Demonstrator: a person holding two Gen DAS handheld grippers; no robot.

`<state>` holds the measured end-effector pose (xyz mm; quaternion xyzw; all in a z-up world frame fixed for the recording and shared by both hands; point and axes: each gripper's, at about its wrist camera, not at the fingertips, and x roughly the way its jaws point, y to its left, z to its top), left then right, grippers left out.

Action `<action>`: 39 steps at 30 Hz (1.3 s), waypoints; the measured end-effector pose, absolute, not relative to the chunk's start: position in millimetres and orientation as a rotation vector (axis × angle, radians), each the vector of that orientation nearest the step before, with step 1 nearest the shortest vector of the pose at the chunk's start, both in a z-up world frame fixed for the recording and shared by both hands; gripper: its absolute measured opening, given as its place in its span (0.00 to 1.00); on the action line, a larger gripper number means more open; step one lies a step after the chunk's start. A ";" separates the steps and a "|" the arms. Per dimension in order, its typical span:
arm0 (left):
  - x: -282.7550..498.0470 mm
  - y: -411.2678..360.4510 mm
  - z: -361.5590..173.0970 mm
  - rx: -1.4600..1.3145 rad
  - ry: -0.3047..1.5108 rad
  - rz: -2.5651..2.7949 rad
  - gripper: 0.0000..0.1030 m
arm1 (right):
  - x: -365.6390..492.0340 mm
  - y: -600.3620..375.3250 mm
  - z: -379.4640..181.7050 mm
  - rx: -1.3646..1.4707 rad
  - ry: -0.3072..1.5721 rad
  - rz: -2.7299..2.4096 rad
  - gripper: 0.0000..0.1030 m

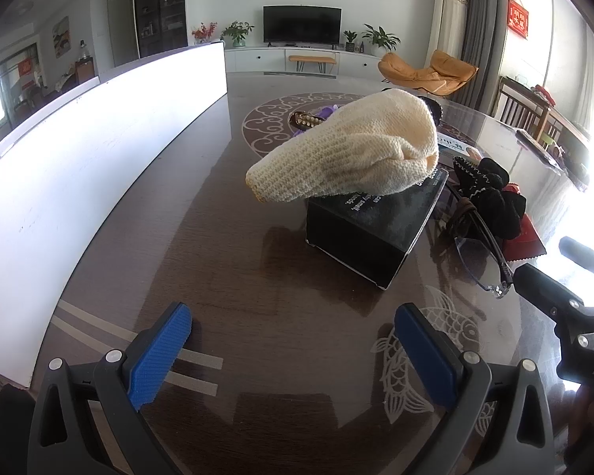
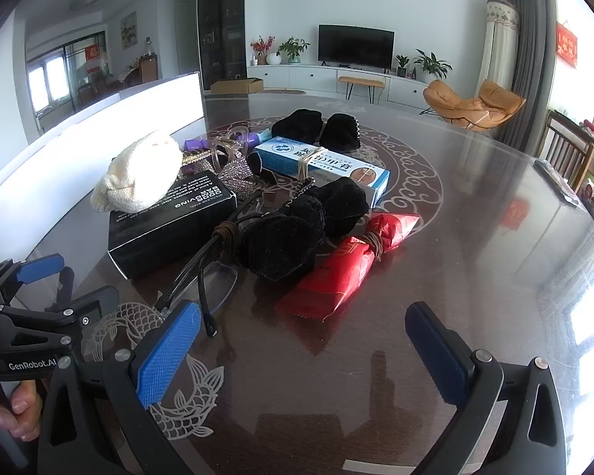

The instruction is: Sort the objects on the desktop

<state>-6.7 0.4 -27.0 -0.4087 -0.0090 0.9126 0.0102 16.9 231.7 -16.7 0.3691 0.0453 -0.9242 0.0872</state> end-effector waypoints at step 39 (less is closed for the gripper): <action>-4.3 -3.8 -27.2 -1.295 0.019 2.841 1.00 | -44.6 211.1 -36.0 1.384 0.168 -2.531 1.00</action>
